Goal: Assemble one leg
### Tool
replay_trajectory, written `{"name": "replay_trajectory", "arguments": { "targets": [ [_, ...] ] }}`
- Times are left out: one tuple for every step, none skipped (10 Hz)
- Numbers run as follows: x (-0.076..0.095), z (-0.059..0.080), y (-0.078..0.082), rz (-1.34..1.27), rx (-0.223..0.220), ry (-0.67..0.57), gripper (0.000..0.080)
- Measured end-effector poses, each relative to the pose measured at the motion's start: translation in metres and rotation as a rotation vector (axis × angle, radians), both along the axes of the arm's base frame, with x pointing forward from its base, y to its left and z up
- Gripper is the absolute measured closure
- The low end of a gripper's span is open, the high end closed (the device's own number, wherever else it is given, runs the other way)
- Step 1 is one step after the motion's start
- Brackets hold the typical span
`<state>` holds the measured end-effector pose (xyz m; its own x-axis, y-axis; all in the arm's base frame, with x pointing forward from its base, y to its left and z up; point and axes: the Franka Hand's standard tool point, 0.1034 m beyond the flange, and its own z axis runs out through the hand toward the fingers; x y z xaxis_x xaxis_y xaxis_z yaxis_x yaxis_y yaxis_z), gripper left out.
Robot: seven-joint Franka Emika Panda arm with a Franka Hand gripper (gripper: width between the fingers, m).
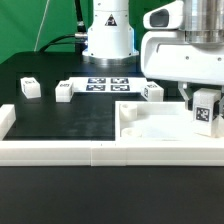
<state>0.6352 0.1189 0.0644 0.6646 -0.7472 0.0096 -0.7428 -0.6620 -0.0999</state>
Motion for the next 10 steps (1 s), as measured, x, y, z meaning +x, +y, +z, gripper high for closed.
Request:
{"name": "replay_trajectory", "arguments": {
  "targets": [
    [-0.001,-0.0002,0.0022,-0.156,0.013,0.012,0.0509],
    [-0.0014,-0.0001,0.0032,-0.314,0.027,0.022,0.0509],
    [-0.0017,0.0,0.0032,-0.42,0.031,0.03,0.0509],
    [-0.0018,-0.0006,0.0029,-0.475,0.039,0.034,0.0509],
    [-0.0014,-0.001,0.0025,-0.556,0.053,0.04,0.0509],
    [-0.0014,-0.0011,0.0022,-0.625,0.064,0.046,0.0509],
    [-0.0014,-0.001,0.0029,-0.675,0.071,0.049,0.0509],
    [-0.0015,-0.0011,0.003,-0.658,0.069,0.048,0.0509],
    [-0.0013,-0.0009,0.003,-0.641,0.068,0.048,0.0338],
    [0.0002,0.0005,0.0026,-0.594,0.066,0.043,0.0216]
  ]
}}
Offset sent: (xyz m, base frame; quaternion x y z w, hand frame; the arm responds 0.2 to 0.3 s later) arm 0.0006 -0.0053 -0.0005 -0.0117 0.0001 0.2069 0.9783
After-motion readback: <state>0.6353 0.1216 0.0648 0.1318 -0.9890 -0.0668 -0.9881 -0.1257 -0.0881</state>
